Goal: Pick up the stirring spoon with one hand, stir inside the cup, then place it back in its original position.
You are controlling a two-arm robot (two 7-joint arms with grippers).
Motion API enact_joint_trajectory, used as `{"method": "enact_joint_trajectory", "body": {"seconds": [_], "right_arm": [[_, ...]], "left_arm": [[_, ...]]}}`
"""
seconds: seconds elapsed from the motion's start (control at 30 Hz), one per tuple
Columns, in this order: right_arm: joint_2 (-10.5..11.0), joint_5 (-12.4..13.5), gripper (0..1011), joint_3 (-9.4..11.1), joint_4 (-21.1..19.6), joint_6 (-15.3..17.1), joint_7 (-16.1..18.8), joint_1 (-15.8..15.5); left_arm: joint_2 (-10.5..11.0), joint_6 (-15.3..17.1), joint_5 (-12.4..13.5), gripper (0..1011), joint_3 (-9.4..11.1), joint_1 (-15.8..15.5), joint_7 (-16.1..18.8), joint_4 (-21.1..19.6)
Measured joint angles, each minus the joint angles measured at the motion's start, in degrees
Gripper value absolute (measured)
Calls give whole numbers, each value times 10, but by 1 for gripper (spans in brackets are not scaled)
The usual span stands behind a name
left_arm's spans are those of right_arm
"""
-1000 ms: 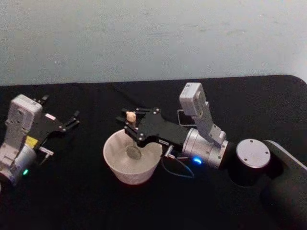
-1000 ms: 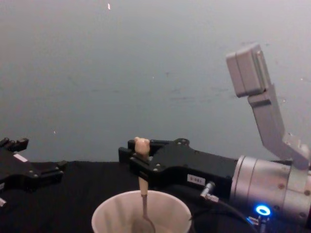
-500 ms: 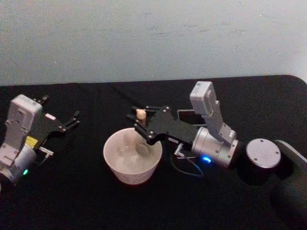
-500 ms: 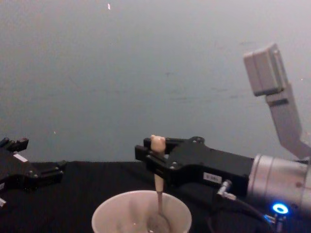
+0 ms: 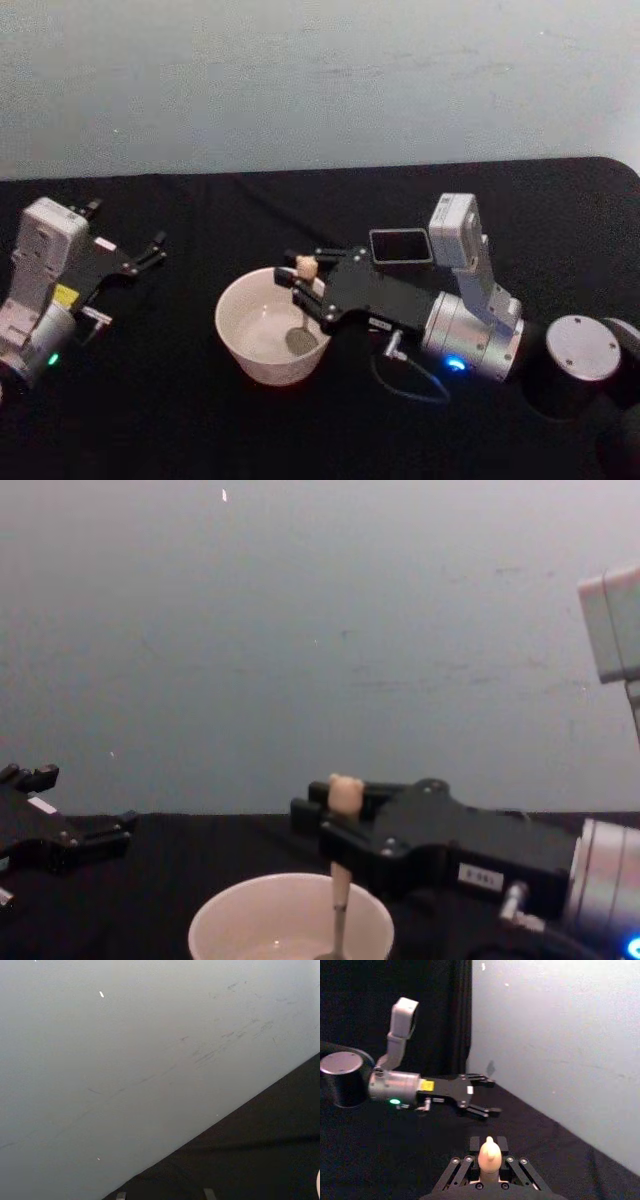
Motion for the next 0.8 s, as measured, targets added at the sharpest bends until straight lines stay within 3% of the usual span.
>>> {"method": "enact_joint_trajectory", "body": {"seconds": [0.2,0.4,0.8], "right_arm": [[-5,3,209,-14,-3,6,3,-3],[-24,3,209,-26,12,7,0,9],[-68,-21,209,-28,84,-10,-31,52]], "left_arm": [[0,0,0,1001,0,0,0,0],[0,0,0,1001,0,0,0,0],[0,0,0,1001,0,0,0,0]]}}
